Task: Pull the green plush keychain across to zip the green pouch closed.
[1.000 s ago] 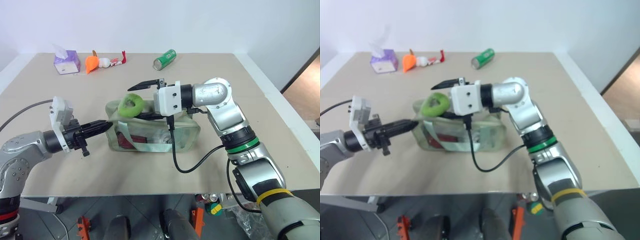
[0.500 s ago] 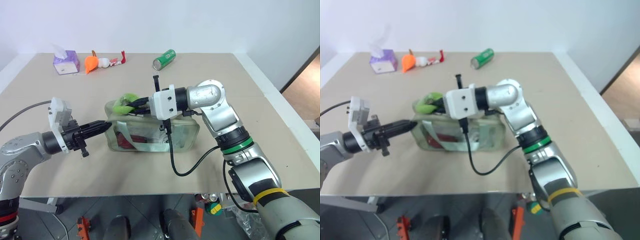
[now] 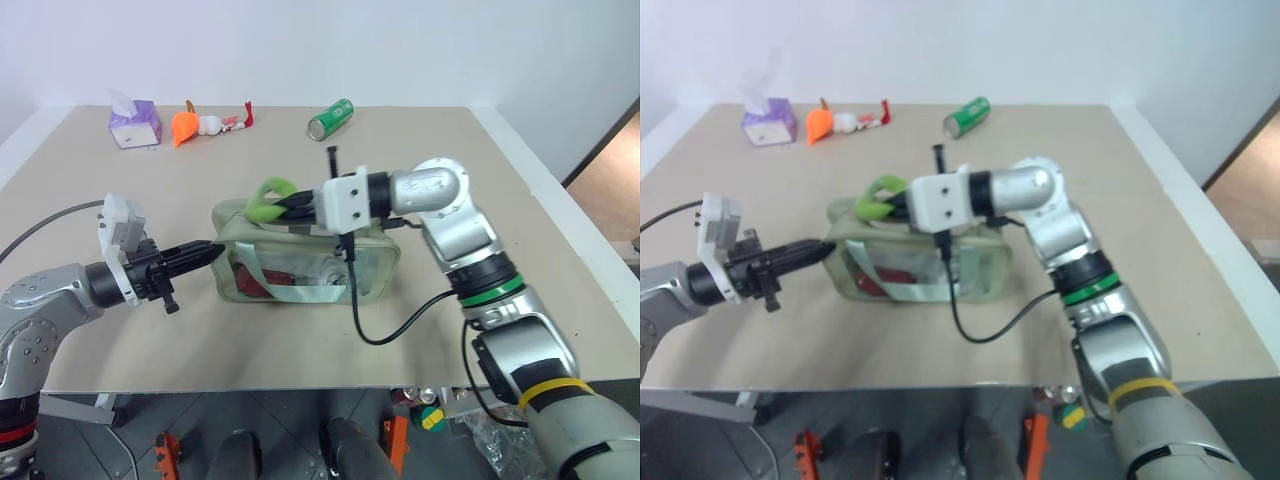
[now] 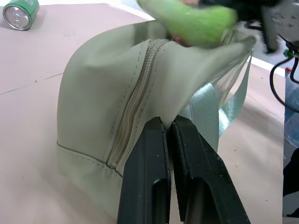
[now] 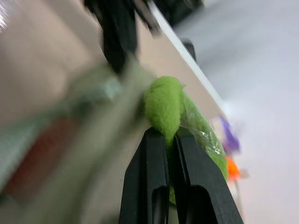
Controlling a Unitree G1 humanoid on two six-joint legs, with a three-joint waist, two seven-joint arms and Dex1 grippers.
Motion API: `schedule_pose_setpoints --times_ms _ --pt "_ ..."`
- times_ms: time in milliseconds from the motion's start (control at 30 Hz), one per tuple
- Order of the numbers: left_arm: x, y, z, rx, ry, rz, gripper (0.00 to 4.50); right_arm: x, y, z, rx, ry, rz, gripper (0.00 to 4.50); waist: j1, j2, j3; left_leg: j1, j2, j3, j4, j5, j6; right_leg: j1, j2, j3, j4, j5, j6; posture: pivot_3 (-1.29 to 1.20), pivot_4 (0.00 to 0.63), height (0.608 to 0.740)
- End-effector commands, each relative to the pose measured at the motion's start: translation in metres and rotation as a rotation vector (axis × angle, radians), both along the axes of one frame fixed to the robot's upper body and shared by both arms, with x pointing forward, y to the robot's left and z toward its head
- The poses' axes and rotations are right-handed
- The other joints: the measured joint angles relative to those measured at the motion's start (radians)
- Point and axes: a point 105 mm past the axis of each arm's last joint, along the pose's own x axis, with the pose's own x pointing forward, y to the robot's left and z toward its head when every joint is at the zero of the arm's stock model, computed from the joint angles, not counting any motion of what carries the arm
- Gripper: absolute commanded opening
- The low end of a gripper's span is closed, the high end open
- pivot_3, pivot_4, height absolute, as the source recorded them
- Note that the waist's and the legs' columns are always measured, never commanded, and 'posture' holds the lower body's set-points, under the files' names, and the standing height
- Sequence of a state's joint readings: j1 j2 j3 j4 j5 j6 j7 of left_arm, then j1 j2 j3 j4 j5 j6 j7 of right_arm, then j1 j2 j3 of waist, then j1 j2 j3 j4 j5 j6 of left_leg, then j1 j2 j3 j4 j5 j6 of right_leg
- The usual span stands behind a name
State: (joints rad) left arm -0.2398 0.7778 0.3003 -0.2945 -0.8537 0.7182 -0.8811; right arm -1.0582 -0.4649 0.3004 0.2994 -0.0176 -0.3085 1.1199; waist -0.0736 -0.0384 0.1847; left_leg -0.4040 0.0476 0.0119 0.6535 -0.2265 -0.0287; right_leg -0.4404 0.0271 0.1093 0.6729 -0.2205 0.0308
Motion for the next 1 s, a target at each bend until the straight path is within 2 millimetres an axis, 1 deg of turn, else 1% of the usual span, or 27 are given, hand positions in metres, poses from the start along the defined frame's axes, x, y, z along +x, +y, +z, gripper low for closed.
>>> schedule_pose_setpoints --times_ms 33,100,133,233,400,533,567,633,700,833,900,1000 --pt "0.001 0.0 -0.01 0.021 0.037 0.004 0.0 0.004 -0.024 0.038 0.068 -0.097 -0.081 0.08 -0.001 0.0 0.0 0.0 0.0 0.0 0.0 0.0 0.0 0.0 0.0 0.0 0.0 0.0 0.0 0.0 0.15 0.74" --pt "0.003 -0.001 -0.01 0.019 0.038 -0.001 0.0 0.007 -0.042 0.044 0.054 -0.135 -0.139 0.08 -0.001 0.0 0.0 0.0 0.0 0.0 -0.001 0.0 0.0 0.0 0.0 0.0 0.0 0.0 0.0 0.0 0.15 0.74" --pt "0.004 -0.002 -0.01 0.019 0.038 -0.004 0.0 0.008 -0.054 0.045 0.024 -0.16 -0.179 0.08 0.0 0.0 0.0 0.0 0.0 0.0 -0.001 0.0 0.0 0.0 0.0 0.0 0.0 0.0 0.0 0.0 0.15 0.74" --pt "0.006 -0.002 -0.01 0.02 0.035 -0.008 0.0 0.008 -0.08 0.041 -0.054 -0.189 -0.265 0.08 0.004 0.001 0.0 0.0 -0.001 -0.001 -0.001 0.0 0.0 0.0 0.0 0.0 0.0 -0.001 0.001 0.0 0.15 0.74" --pt "0.007 -0.003 -0.009 0.021 0.034 -0.017 0.0 -0.001 -0.141 0.008 -0.34 -0.184 -0.442 0.08 0.013 0.001 0.0 -0.001 -0.002 0.0 -0.001 -0.001 0.0 0.001 -0.002 0.0 -0.002 -0.003 0.002 0.0 0.15 0.74" --pt "0.007 -0.002 -0.009 0.024 0.038 -0.022 0.0 -0.006 -0.169 -0.005 -0.473 -0.193 -0.538 0.08 0.013 0.002 0.0 0.001 -0.002 0.004 -0.001 -0.001 0.001 0.0 -0.003 0.002 -0.002 -0.002 0.003 0.0 0.15 0.74" --pt "0.007 -0.002 -0.008 0.024 0.038 -0.023 0.0 -0.005 -0.173 -0.009 -0.49 -0.197 -0.557 0.08 0.013 0.002 0.0 0.001 -0.002 0.004 -0.001 -0.001 0.001 0.0 -0.003 0.002 -0.002 -0.003 0.001 0.0 0.15 0.74" --pt "0.007 -0.002 -0.007 0.02 0.038 -0.024 0.0 -0.009 -0.17 -0.025 -0.513 -0.174 -0.536 0.08 0.014 0.002 0.0 0.002 -0.002 0.004 -0.001 0.0 0.001 0.0 -0.003 0.002 -0.001 -0.003 -0.001 0.0 0.15 0.74" --pt "0.007 -0.002 -0.007 0.016 0.038 -0.026 0.0 -0.012 -0.16 -0.043 -0.516 -0.152 -0.501 0.08 0.015 0.002 0.0 0.002 -0.002 0.003 0.001 0.0 0.0 0.001 -0.003 0.002 -0.002 -0.003 -0.001 0.0 0.15 0.74" --pt "0.008 -0.005 -0.007 0.018 0.038 -0.031 0.0 -0.016 -0.137 -0.07 -0.479 -0.105 -0.431 0.08 0.014 0.002 0.0 0.002 -0.003 0.005 0.001 0.0 0.0 0.001 -0.004 0.003 -0.002 -0.003 0.0 0.0 0.15 0.74" --pt "0.007 -0.006 -0.007 0.016 0.038 -0.032 0.0 -0.014 -0.138 -0.082 -0.495 -0.087 -0.429 0.08 0.014 0.001 0.0 0.002 -0.003 0.005 0.001 0.0 0.0 0.002 -0.004 0.003 -0.002 -0.003 0.0 0.0 0.15 0.74" --pt "0.005 -0.005 -0.008 0.016 0.04 -0.027 0.0 -0.015 -0.14 -0.091 -0.515 -0.069 -0.42 0.08 0.015 0.002 0.0 0.002 -0.003 0.004 0.001 0.0 0.0 0.001 -0.004 0.002 -0.002 -0.003 0.0 0.0 0.15 0.74"
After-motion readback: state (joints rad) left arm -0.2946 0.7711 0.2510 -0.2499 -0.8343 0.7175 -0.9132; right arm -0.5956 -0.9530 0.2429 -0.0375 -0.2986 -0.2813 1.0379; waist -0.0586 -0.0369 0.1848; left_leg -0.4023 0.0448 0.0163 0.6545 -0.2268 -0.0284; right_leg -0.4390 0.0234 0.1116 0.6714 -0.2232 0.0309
